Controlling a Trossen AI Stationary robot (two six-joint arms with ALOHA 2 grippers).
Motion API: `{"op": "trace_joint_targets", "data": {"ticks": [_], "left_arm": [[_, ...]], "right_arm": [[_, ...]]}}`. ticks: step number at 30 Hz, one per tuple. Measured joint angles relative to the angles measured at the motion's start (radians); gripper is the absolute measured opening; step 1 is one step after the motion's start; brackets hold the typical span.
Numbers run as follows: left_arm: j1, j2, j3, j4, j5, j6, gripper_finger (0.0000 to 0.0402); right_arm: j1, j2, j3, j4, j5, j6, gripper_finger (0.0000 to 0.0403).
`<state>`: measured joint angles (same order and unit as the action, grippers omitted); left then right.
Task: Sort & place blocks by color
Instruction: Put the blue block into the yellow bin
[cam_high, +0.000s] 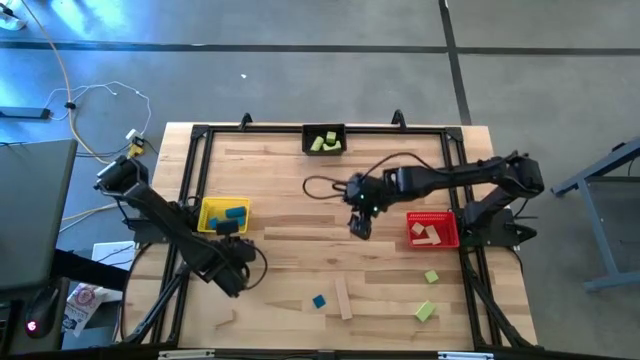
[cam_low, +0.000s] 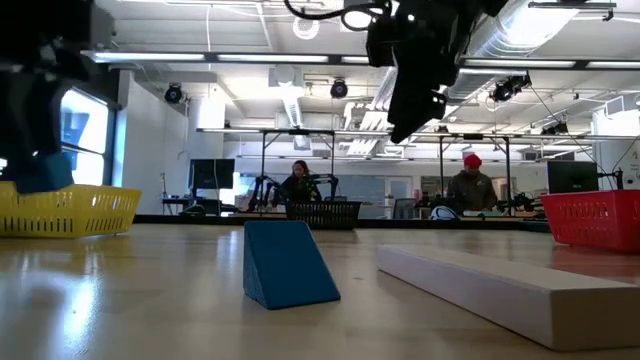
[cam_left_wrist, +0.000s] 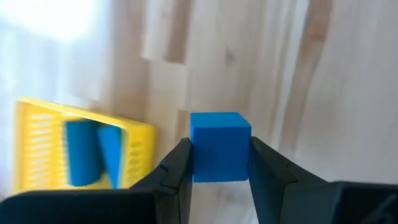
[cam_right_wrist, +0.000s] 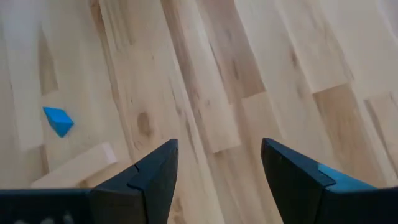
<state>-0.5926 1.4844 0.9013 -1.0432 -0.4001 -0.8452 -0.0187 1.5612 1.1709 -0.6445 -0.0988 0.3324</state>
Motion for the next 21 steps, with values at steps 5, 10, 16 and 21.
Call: {"op": "trace_joint_targets", "data": {"ticks": [5, 10, 16, 21], "left_arm": [[0.037, -0.066, 0.017, -0.124, -0.070, -0.027, 0.0092], [0.099, -0.111, 0.018, -0.259, -0.090, -0.121, 0.0092], [0.190, -0.116, 0.018, -0.305, -0.083, -0.165, 0.0102], [0.273, -0.116, 0.015, -0.297, -0.081, -0.107, 0.0102]], "right_arm": [[0.086, 0.000, 0.000, -0.023, 0.084, 0.080, 0.0215], [0.162, 0.000, 0.000, -0.025, 0.158, 0.191, 0.0215], [0.244, 0.000, 0.000, -0.069, 0.245, 0.307, 0.0215], [0.309, 0.000, 0.000, -0.219, 0.333, 0.409, 0.0215]]}}
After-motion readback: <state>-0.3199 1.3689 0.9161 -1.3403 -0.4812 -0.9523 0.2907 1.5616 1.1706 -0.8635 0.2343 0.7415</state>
